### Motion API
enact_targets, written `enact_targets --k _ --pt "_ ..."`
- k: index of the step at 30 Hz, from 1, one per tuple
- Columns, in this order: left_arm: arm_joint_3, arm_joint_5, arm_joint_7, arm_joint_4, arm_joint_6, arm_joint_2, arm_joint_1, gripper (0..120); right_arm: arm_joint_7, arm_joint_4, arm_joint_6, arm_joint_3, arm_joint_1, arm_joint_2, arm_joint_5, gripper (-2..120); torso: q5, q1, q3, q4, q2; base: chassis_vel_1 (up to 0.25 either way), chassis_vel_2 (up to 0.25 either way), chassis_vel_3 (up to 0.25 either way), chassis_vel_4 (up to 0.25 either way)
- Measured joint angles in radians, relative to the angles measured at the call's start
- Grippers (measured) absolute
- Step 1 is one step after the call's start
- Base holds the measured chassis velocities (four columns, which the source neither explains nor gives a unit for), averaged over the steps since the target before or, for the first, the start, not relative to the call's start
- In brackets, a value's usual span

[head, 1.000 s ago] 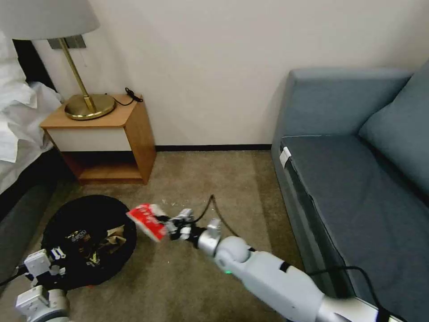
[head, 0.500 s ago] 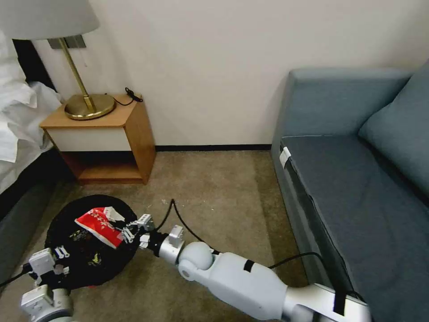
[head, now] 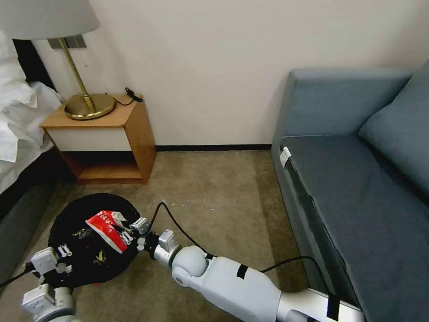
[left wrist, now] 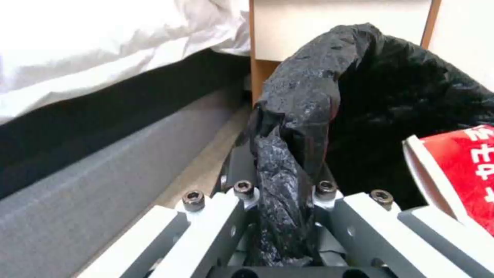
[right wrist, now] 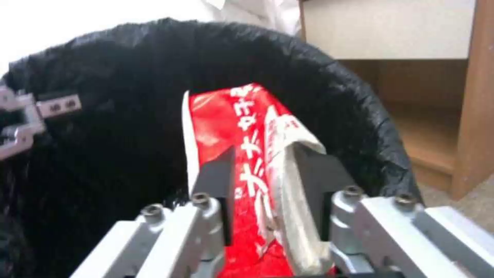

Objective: Pick up the trash bin, then pick up the garbage on the floor and place it into the trash bin.

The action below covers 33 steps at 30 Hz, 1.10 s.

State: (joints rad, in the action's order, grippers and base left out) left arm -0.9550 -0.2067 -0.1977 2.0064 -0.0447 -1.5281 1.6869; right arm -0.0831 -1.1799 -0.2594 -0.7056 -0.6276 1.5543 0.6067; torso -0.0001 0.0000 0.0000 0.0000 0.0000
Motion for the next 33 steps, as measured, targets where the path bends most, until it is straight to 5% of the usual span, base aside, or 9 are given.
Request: enact_targets --k 10,17,27,30,33 --pt "0.001 -0.042 0.006 0.007 0.009 -0.005 0.002 6 0.106 -0.072 0.107 -0.004 -0.008 -0.021 -0.028 65 0.0001 0.0 0.0 -0.0001 0.0 0.0 0.0 0.0 0.0" --pt "-0.002 -0.053 0.006 0.008 0.01 -0.005 0.007 6 0.08 -0.126 0.112 0.01 -0.003 -0.037 -0.013 93 0.0001 0.0 0.0 0.0 0.0 0.0 0.0 0.0 0.0" --pt "-0.005 -0.069 0.006 0.013 0.01 -0.005 0.011 6 -0.02 -0.195 0.071 0.053 0.0 -0.052 0.007 100 0.0001 0.0 0.0 0.0 0.0 0.0 0.0 0.0 0.0" --pt "-0.008 -0.134 0.003 0.02 0.022 0.001 0.011 6 -0.047 -0.226 0.045 0.123 0.0 -0.064 0.018 100 0.0002 0.0 0.0 0.0001 0.0 0.0 0.0 0.0 0.0" --pt "-0.008 -0.319 -0.035 0.038 0.066 0.015 0.008 6 -0.08 -0.291 -0.006 0.229 -0.016 -0.12 -0.007 100 0.0003 0.0 0.0 0.0002 0.0 0.0 0.0 0.0 0.0"
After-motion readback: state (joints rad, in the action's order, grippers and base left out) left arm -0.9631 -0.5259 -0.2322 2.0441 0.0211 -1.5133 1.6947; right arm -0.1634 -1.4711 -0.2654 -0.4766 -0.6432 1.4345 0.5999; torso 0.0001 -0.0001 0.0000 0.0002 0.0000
